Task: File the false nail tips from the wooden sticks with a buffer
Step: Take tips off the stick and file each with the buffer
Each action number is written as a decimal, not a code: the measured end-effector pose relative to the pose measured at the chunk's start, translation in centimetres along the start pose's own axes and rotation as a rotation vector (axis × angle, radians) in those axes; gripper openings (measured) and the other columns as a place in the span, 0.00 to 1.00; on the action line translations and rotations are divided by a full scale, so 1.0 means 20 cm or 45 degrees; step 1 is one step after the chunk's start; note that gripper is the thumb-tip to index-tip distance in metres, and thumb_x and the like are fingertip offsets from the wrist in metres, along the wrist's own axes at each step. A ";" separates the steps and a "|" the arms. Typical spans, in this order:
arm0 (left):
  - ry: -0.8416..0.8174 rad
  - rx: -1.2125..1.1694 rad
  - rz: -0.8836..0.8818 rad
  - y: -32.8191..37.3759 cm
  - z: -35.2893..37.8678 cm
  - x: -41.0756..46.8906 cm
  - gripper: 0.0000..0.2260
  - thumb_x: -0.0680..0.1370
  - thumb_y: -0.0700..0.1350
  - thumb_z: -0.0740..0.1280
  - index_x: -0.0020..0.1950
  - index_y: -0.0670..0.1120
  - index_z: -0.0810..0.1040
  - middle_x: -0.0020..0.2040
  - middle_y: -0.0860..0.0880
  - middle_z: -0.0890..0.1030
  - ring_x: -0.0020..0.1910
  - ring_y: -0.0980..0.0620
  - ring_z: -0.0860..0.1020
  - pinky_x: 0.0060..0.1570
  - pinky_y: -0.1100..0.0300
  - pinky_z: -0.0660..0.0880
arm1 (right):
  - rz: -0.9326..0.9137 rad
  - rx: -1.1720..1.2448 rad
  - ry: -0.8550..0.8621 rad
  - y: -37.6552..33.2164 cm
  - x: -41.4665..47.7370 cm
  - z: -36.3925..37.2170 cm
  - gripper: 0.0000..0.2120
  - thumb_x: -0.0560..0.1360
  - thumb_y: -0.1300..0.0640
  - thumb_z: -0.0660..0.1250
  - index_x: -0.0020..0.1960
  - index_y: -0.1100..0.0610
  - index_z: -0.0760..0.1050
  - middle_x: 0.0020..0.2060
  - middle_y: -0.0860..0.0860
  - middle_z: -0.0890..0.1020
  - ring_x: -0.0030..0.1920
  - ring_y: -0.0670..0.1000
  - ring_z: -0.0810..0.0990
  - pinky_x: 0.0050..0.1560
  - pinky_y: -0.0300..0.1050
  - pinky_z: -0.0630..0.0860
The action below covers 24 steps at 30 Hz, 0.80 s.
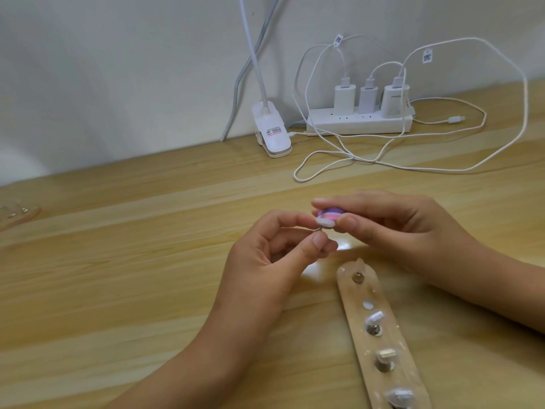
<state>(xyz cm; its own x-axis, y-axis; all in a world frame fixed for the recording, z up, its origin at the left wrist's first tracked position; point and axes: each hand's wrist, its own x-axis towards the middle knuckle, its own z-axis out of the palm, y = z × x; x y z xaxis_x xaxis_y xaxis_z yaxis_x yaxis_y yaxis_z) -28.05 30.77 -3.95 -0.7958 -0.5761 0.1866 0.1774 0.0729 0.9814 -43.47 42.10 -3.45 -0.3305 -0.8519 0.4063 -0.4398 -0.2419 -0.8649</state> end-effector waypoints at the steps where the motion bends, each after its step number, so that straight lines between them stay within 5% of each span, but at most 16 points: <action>1: 0.001 -0.008 -0.002 0.00 0.00 0.00 0.05 0.71 0.46 0.72 0.45 0.49 0.82 0.41 0.46 0.86 0.44 0.53 0.85 0.44 0.68 0.77 | -0.001 0.045 0.028 0.00 0.00 0.00 0.14 0.74 0.55 0.67 0.59 0.52 0.80 0.53 0.46 0.85 0.55 0.43 0.82 0.56 0.31 0.74; 10: 0.020 -0.023 -0.004 0.00 0.00 0.00 0.04 0.70 0.46 0.72 0.41 0.47 0.80 0.39 0.46 0.86 0.41 0.53 0.84 0.42 0.67 0.77 | -0.048 0.067 0.068 -0.01 -0.01 0.00 0.12 0.76 0.54 0.68 0.59 0.52 0.80 0.51 0.47 0.85 0.52 0.43 0.83 0.53 0.31 0.75; 14: 0.009 0.014 -0.001 0.00 0.00 0.00 0.03 0.70 0.46 0.72 0.40 0.48 0.80 0.39 0.47 0.86 0.42 0.53 0.84 0.43 0.67 0.77 | -0.043 -0.074 0.048 -0.01 -0.01 0.00 0.11 0.77 0.51 0.68 0.59 0.47 0.80 0.51 0.49 0.85 0.55 0.51 0.82 0.57 0.43 0.77; 24: 0.041 -0.014 -0.002 0.00 0.00 0.00 0.04 0.70 0.46 0.72 0.41 0.46 0.79 0.39 0.46 0.85 0.42 0.52 0.84 0.43 0.66 0.77 | -0.102 -0.159 0.038 -0.01 0.00 0.00 0.11 0.78 0.49 0.68 0.60 0.48 0.80 0.51 0.47 0.85 0.56 0.49 0.82 0.57 0.42 0.77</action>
<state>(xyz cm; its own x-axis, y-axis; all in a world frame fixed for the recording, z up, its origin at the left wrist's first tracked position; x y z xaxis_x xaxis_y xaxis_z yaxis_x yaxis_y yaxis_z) -28.07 30.75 -3.95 -0.7769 -0.6023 0.1835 0.1829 0.0631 0.9811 -43.29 42.16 -3.35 -0.3141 -0.8174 0.4830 -0.5655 -0.2476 -0.7867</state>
